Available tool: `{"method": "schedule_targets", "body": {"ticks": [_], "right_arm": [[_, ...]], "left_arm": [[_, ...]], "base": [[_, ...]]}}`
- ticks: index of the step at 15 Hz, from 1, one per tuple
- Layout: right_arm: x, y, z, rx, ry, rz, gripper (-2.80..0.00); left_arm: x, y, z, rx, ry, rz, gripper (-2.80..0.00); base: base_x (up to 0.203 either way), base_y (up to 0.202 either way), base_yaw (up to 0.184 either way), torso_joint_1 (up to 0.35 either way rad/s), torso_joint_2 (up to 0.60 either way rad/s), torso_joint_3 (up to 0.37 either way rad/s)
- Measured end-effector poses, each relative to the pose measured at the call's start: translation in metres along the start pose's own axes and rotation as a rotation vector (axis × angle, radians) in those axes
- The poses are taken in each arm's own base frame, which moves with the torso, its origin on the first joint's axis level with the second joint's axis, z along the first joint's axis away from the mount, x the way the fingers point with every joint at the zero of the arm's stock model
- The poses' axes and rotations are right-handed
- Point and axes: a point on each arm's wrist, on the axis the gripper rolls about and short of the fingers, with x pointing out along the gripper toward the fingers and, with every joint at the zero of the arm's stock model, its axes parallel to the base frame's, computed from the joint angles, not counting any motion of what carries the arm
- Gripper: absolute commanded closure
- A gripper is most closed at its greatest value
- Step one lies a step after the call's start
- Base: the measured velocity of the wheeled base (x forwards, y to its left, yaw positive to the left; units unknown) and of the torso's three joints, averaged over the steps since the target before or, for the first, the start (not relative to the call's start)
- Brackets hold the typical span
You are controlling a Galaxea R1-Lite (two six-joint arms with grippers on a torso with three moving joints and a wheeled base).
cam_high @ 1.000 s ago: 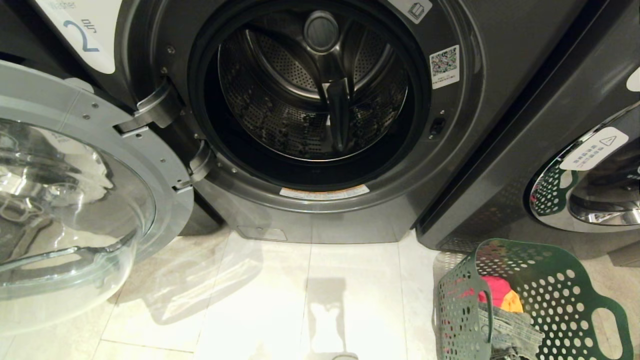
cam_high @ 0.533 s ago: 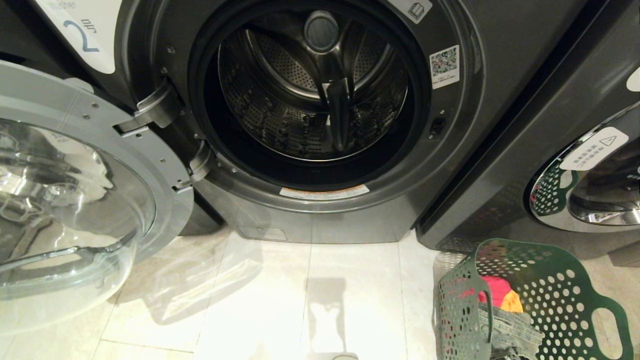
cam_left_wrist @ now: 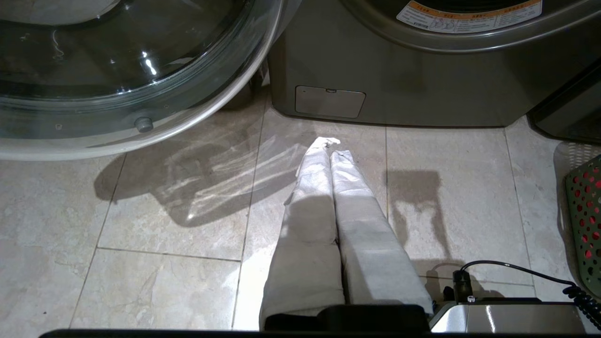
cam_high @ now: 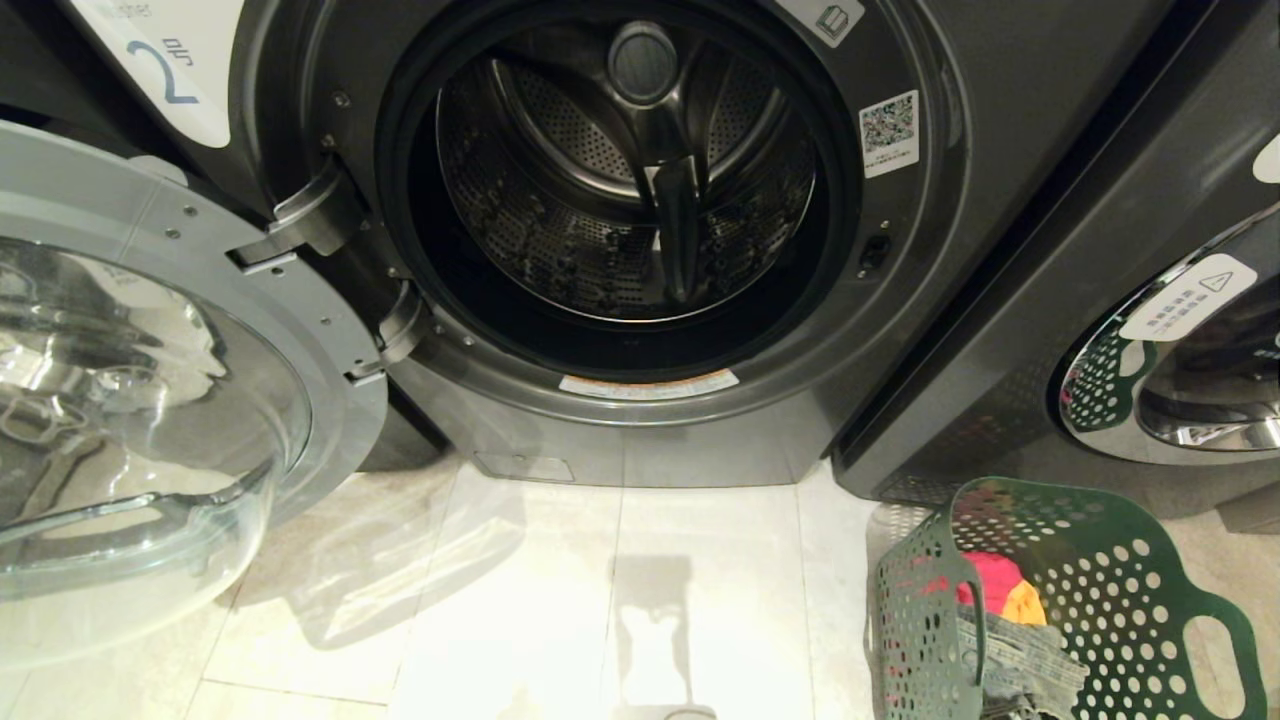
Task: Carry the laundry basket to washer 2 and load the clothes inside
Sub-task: Place the clothes into the washing machine
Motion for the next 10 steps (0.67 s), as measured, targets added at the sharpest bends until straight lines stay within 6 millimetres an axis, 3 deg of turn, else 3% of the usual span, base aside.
{"method": "schedule_targets", "body": {"ticks": [10], "right_arm": [[0.0,0.0,0.0,0.0,0.0,-0.001,0.0]], "left_arm": [[0.0,0.0,0.0001,0.001,-0.001,0.0,0.0]], "base": [[0.0,0.0,0.0,0.0,0.0,0.0]]}}
